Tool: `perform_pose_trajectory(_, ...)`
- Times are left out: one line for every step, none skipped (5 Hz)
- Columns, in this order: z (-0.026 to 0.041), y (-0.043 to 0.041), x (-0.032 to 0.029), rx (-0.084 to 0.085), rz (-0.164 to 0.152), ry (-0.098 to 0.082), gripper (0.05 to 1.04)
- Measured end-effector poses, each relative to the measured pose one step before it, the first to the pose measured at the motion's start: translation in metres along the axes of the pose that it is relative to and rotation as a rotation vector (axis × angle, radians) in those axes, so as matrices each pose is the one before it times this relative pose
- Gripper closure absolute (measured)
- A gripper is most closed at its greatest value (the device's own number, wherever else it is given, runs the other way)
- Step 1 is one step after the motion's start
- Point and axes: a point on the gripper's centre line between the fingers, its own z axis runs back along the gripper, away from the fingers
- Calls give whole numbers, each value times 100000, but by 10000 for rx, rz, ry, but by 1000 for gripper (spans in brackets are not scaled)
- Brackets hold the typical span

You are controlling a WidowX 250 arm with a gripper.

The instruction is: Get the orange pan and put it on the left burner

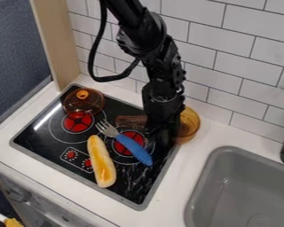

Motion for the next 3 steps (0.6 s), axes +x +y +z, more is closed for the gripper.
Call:
perform_pose_trajectory(-15,198,-115,-18,58,13,920)
perform_pose_trajectory(567,619,-271,-222,-218,233,1004)
perform_pose_trajectory(2426,301,1368,-510,241,-28,1009)
